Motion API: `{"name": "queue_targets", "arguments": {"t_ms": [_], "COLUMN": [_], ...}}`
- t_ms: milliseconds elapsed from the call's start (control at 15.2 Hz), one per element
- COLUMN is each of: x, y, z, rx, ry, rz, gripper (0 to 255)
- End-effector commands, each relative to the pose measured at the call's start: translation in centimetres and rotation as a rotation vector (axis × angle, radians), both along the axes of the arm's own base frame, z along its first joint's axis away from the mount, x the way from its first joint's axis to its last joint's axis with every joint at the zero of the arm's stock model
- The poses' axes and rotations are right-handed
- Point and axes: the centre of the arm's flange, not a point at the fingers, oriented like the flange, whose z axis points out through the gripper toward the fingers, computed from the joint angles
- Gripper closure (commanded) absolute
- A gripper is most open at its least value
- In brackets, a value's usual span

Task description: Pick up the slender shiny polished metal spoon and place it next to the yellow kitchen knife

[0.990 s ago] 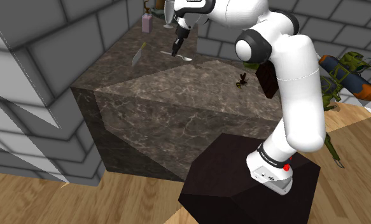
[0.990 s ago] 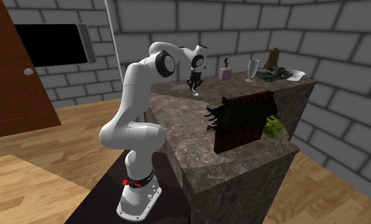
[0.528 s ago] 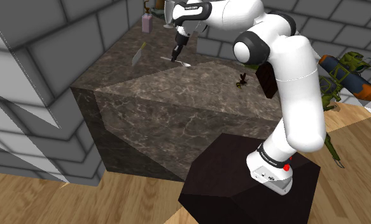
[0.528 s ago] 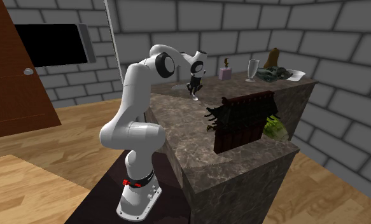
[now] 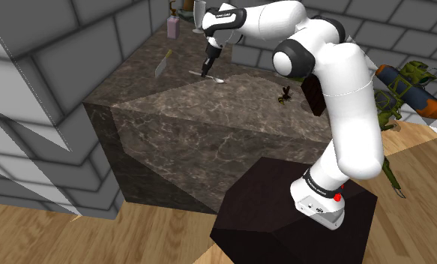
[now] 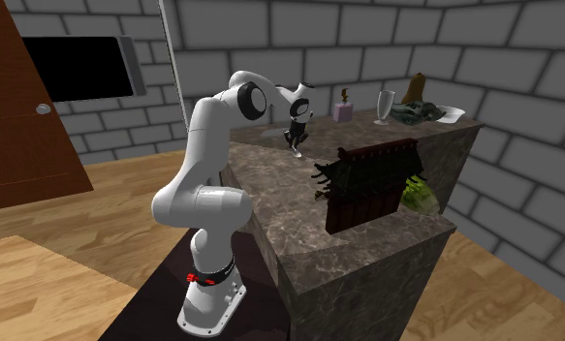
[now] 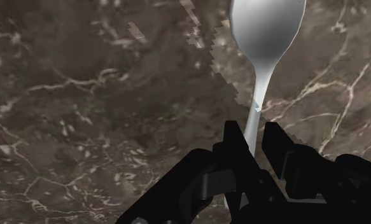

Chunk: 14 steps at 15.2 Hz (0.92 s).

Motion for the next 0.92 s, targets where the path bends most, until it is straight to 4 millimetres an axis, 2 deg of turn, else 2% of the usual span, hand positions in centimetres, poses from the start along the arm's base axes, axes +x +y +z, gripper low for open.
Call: {"name": "queue_targets", "arguments": {"t_ms": [0,198,264,594,858], "x": [0.0,0.0,0.0,0.0,-0.7], "y": [0.0,0.0,0.0,0.0,-1.0], "z": [0.0,0.0,0.0,0.0,4.8], "rx": [0.0,0.0,0.0,0.0,0.0], "ry": [0.0,0.0,0.0,0.0,0.0], "rz": [0.0,0.0,0.0,0.0,0.0], "gripper": [255,255,0,0,0]}}
